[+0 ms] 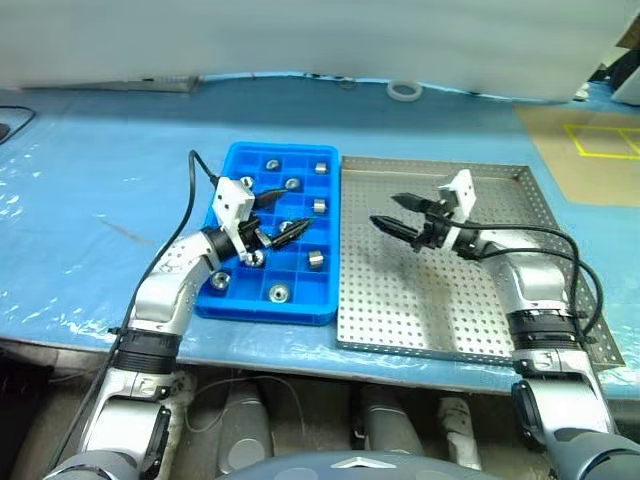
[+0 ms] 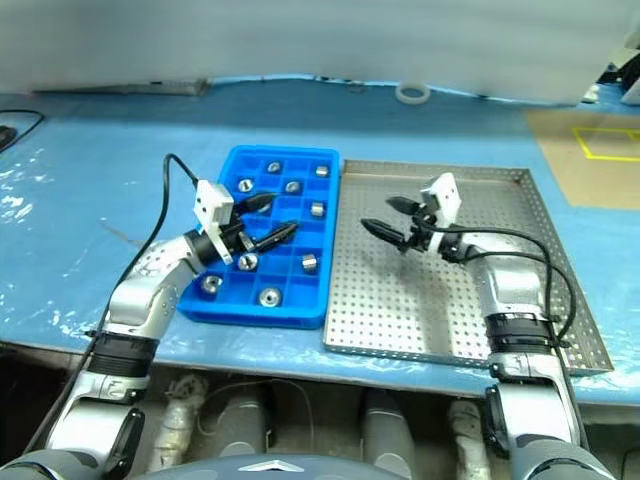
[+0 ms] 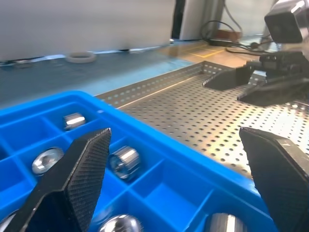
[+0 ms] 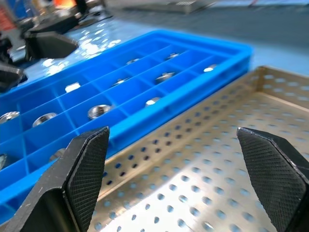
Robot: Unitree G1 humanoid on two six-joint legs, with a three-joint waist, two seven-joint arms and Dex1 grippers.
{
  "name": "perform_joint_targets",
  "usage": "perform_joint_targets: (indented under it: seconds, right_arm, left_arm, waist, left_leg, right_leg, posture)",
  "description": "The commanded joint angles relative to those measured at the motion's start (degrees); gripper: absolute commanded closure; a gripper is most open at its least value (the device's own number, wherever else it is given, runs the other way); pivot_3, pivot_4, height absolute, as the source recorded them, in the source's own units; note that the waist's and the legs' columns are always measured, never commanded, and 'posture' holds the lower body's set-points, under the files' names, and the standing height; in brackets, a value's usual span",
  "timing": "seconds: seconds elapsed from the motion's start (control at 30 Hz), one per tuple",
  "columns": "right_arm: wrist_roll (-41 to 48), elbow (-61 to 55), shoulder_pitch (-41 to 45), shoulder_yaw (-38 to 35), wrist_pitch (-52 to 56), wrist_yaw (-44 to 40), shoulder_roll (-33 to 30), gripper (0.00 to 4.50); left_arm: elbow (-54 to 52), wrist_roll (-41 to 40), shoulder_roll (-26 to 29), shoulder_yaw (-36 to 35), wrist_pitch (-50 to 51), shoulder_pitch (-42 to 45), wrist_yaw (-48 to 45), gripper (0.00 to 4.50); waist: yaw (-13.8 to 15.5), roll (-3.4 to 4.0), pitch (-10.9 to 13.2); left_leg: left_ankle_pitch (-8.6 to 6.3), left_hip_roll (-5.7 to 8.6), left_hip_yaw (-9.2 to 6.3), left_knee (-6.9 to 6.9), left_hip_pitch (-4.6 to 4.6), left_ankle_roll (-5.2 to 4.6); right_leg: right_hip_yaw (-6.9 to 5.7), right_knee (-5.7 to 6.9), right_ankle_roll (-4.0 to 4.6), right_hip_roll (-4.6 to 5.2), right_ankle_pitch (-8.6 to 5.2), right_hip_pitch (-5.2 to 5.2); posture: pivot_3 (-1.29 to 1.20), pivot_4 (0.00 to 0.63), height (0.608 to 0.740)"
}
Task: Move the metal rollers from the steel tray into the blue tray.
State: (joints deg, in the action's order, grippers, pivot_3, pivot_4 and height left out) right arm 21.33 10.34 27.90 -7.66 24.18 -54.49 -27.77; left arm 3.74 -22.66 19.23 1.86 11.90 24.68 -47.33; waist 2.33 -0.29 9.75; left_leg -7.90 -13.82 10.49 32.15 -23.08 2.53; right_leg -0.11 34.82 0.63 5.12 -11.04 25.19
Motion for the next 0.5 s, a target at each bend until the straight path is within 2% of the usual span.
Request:
perform_joint_targets:
  seconds: [0.03,0.2,0.5]
  right_arm:
    - [3.0,-5.8,-2.7,-2.9,1.3,1.9,-0.9,0.05]
    - [3.9,-7.5,-4.8,-3.0,1.4,4.4,0.0,0.05]
    - [2.0,0.7,1.6,-0.8,-3.8,4.8,1.6,0.05]
  left_arm:
    - [0.5,0.3,0.0,0.2,-2.3,0.7,-2.1,0.00]
    - [0.5,0.0,-0.4,-0.4,-2.6,0.5,-2.0,0.00]
    - [-3.4,-1.2,-0.9,-2.3,-1.8,-1.8,0.9,0.00]
  waist:
    - [-0.5,0.00,0.0]
    - [-1.2,0.00,0.0]
    - [-1.0,0.00,0.0]
  left_leg:
    - [0.00,-0.01,0.00,0.01,0.01,0.00]
    - [0.00,0.01,0.00,0.03,0.02,-0.01]
    - [-0.01,0.01,0.01,0.01,-0.01,-0.02]
  right_leg:
    - [0.00,0.00,0.00,0.00,0.00,0.00]
    - [0.02,0.01,0.00,0.01,0.00,-0.01]
    - [-0.01,0.00,0.00,0.02,0.00,0.00]
  posture:
    - [-0.22,0.150,0.740]
    - [-0.19,0.150,0.740]
    - [-0.12,0.150,0.740]
